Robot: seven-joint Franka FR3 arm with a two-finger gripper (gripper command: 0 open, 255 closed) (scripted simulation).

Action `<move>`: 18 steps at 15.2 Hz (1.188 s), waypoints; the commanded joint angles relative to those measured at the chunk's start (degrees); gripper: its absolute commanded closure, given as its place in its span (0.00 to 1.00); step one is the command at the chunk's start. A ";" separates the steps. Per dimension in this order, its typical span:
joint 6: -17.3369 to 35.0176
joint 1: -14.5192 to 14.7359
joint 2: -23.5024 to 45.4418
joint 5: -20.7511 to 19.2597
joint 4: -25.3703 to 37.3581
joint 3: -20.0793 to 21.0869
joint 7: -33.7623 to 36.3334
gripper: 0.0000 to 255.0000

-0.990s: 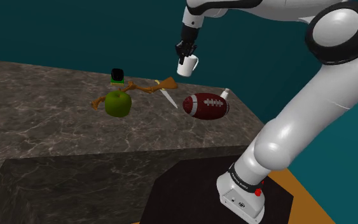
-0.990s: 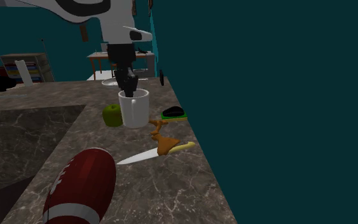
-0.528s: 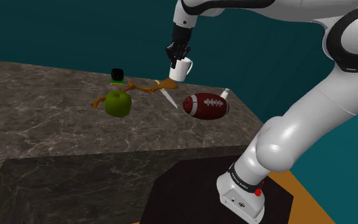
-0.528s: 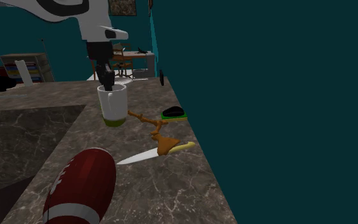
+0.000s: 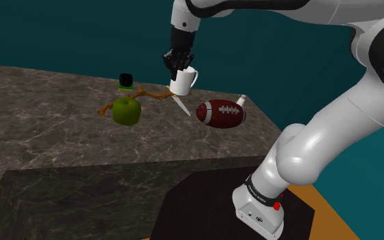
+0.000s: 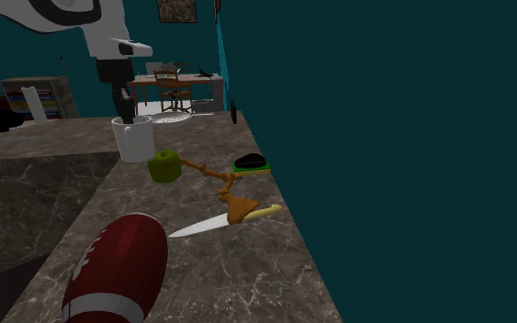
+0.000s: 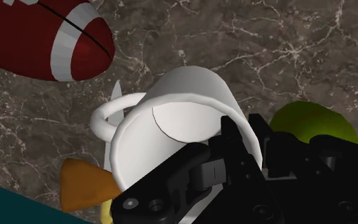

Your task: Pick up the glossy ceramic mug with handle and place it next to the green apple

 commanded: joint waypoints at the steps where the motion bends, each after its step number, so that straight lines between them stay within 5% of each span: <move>1: -0.11 1.09 0.16 0.46 0.19 1.59 2.63 1.00; 14: -1.43 8.76 5.54 2.34 6.39 12.78 20.99 1.00; 18: 1.63 8.79 5.79 2.29 3.58 12.84 21.11 1.00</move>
